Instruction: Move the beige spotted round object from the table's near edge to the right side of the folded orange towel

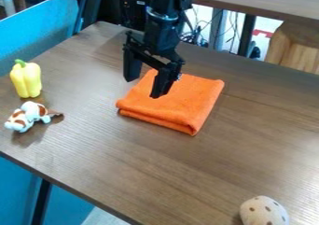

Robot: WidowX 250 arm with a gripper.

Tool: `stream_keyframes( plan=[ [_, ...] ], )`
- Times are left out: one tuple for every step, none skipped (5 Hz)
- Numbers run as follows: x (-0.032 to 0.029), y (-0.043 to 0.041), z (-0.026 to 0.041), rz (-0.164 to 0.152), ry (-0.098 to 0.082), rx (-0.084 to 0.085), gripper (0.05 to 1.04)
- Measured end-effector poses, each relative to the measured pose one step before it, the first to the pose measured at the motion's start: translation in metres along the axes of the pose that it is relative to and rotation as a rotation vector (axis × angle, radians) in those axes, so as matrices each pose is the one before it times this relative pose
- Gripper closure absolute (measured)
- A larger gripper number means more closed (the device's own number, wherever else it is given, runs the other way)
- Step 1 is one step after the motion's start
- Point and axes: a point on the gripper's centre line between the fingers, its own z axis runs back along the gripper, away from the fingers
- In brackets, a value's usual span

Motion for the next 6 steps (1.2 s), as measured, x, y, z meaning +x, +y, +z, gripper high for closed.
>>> stream_keyframes(
  plan=[
    [-0.00107,-0.00227,-0.01440,-0.0052,0.0437,-0.0052,0.083],
    [0.00042,-0.01461,0.00019,-0.0246,-0.0269,0.0184,0.083],
    [0.00314,-0.03983,0.01592,-0.1000,-0.0416,0.0275,0.083],
    [0.00237,-0.02647,0.00563,-0.0485,-0.0134,0.0110,0.083],
    [0.01132,-0.03305,0.01801,-0.0619,-0.0570,0.0021,0.083],
    [0.00470,-0.03561,-0.00063,-0.0324,-0.0138,-0.0700,0.083]
  ],
)
